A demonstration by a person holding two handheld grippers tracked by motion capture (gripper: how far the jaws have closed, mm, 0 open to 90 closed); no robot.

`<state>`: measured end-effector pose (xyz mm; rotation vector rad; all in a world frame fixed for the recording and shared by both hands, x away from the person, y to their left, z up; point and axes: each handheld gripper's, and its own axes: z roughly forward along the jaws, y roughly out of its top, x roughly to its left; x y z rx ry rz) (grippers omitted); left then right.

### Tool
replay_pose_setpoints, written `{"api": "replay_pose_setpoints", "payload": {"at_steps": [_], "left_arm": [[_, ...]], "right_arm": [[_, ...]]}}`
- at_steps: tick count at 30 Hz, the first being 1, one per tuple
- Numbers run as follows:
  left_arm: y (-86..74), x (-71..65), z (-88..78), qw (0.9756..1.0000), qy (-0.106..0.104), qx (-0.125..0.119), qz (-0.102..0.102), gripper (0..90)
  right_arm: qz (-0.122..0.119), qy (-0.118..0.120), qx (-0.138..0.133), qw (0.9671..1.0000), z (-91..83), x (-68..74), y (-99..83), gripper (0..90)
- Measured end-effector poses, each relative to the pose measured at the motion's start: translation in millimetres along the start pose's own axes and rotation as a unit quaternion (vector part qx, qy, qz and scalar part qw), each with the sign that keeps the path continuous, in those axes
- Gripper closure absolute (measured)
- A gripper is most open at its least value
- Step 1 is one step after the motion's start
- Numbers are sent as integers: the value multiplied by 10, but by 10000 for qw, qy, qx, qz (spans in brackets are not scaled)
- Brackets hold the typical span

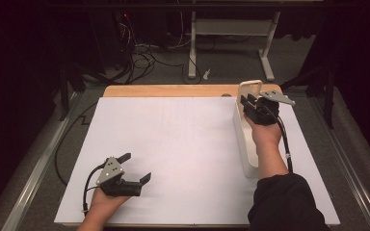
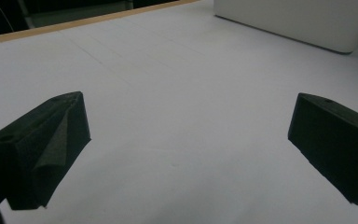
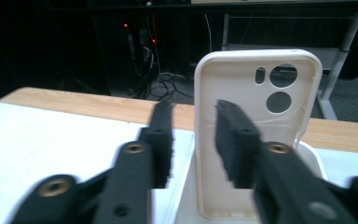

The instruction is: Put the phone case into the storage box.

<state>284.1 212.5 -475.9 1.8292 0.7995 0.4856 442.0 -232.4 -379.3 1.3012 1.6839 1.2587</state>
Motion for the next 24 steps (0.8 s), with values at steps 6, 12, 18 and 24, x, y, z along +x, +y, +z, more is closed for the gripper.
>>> {"api": "replay_pose_setpoints", "payload": {"at_steps": [6, 12, 18, 24], "left_arm": [[2, 7, -10, 10000, 13, -31, -12, 1], [2, 11, -14, 10000, 21, -46, -21, 1], [0, 13, -19, 10000, 19, -49, -9, 1], [0, 15, -22, 10000, 19, -54, -9, 1]], "right_arm": [[-70, -93, -36, 9999, 49, 43, 39, 900], [-181, -34, -105, 9998, 113, 70, 82, 900], [-260, 28, -82, 9996, 191, 75, 95, 900], [-288, 74, -118, 9995, 244, 85, 117, 900]]}}
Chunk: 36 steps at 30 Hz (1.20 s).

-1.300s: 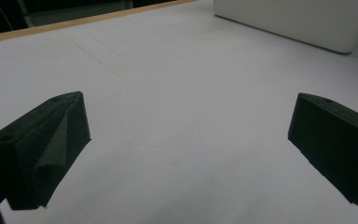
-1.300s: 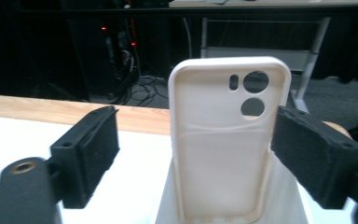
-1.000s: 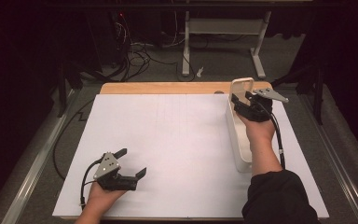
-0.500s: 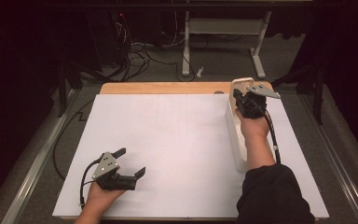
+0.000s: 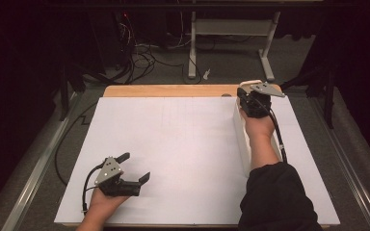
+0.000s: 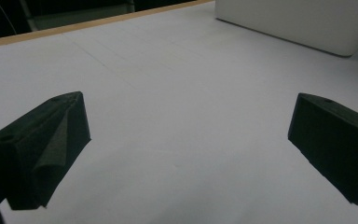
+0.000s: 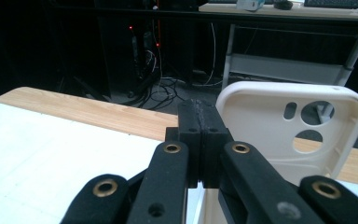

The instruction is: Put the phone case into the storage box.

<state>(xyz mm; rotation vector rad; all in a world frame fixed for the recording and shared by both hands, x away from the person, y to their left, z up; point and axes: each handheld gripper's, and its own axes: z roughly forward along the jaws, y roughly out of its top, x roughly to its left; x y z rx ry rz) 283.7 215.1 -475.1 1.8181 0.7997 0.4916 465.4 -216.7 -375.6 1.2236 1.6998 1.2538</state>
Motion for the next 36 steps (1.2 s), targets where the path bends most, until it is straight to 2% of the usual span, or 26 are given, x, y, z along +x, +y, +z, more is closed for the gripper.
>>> {"api": "replay_pose_setpoints", "payload": {"at_steps": [11, 21, 36], "left_arm": [[-5, 13, -6, 10000, 6, 4, -19, 1], [-6, 17, -14, 10000, 12, -4, -35, 1], [-16, 26, -24, 10000, 23, 0, -80, 1]], "right_arm": [[-93, 2, 161, 9998, 100, 11, -5, 900], [-272, 2, 531, 9982, 201, 33, -67, 900], [-287, -113, 767, 9966, 293, 11, -107, 900]]}}
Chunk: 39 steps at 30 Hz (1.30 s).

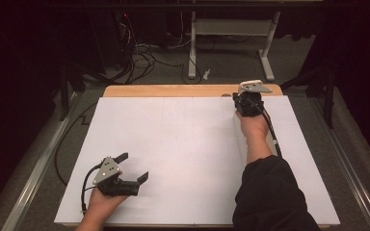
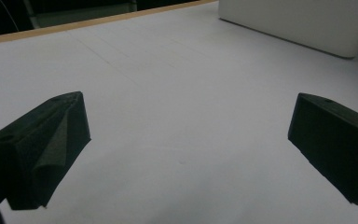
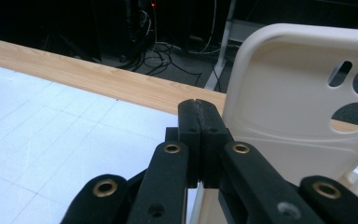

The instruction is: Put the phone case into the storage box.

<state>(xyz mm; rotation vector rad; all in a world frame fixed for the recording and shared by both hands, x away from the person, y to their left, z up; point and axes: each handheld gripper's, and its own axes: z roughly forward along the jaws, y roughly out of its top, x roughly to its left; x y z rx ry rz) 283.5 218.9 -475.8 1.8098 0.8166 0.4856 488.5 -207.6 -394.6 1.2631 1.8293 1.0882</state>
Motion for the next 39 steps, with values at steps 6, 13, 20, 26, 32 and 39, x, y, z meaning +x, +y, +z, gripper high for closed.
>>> {"api": "replay_pose_setpoints", "payload": {"at_steps": [6, 13, 20, 26, 32, 39], "left_arm": [[-1, -4, -4, 10000, 2, -7, -11, 1], [-3, 3, -12, 10000, -3, -19, -16, 1], [-3, 1, -11, 10000, -3, -15, -16, 1], [-3, 0, -11, 10000, -1, -17, -17, 1], [-4, 3, -5, 10000, -6, 1, -14, 1], [-3, 1, -4, 10000, -3, -9, -20, 1]], "right_arm": [[31, -77, 30, 10000, 36, -22, -6, 900], [45, -144, 14, 9999, 56, -26, 8, 900], [2, -164, 22, 9999, 80, -42, 24, 900], [18, -167, 7, 9999, 94, -46, 28, 900], [-20, -145, 17, 9999, 105, -46, 32, 900], [-5, -33, -56, 10000, 31, -28, 66, 900]]}}
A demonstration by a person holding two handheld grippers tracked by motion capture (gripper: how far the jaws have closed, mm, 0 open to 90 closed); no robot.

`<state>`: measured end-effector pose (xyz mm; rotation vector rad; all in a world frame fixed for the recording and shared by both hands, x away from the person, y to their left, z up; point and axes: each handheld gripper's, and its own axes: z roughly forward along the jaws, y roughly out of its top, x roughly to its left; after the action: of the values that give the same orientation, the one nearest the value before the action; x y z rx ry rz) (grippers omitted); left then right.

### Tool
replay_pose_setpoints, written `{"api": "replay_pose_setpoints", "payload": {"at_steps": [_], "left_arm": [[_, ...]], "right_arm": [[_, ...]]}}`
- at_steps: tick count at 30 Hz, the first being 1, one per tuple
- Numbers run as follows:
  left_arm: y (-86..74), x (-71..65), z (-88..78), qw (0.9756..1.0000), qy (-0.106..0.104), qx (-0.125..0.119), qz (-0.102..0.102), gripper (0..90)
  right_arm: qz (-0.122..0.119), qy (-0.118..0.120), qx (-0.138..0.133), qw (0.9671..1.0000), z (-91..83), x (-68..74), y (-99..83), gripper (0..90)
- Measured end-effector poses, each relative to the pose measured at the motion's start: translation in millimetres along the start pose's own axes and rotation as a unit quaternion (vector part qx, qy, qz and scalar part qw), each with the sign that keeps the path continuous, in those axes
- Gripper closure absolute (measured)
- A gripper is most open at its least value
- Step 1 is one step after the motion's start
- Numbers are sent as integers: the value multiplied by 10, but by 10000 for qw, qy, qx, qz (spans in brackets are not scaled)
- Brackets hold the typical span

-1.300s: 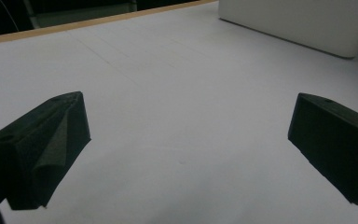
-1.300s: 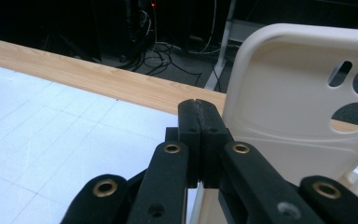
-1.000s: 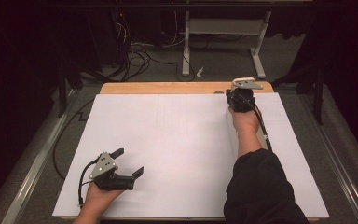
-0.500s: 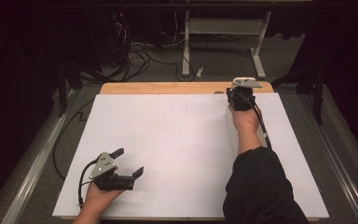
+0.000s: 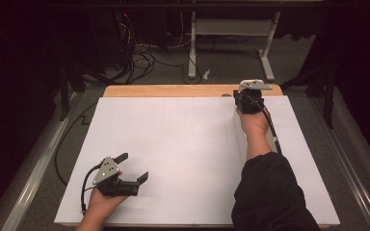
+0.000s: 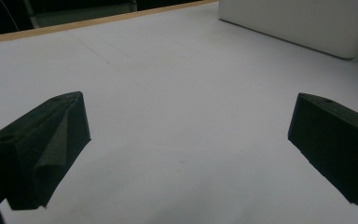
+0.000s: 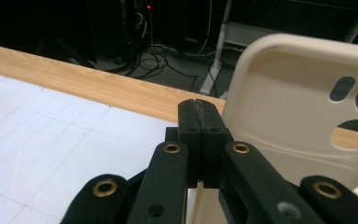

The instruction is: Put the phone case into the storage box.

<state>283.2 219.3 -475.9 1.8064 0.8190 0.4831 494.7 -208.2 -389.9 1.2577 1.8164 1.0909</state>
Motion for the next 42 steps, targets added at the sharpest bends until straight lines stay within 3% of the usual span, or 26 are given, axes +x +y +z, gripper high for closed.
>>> {"api": "replay_pose_setpoints", "payload": {"at_steps": [11, 18, 27, 37, 42], "left_arm": [[2, -15, 13, 10000, 11, 18, 15, 1], [1, -12, 18, 10000, 42, 46, 39, 1], [3, -7, 25, 10000, 42, 67, 52, 1], [9, -30, 30, 9999, 57, 105, 84, 1], [11, -28, 21, 9999, 58, 99, 65, 1]], "right_arm": [[95, 242, -151, 9995, -239, 55, 6, 900], [232, 379, -263, 9987, -445, 5, -11, 824], [246, 543, -244, 9979, -642, -33, -88, 706], [228, 801, -381, 9958, -821, 18, -100, 561], [268, 869, -423, 9950, -907, 12, -93, 410]]}}
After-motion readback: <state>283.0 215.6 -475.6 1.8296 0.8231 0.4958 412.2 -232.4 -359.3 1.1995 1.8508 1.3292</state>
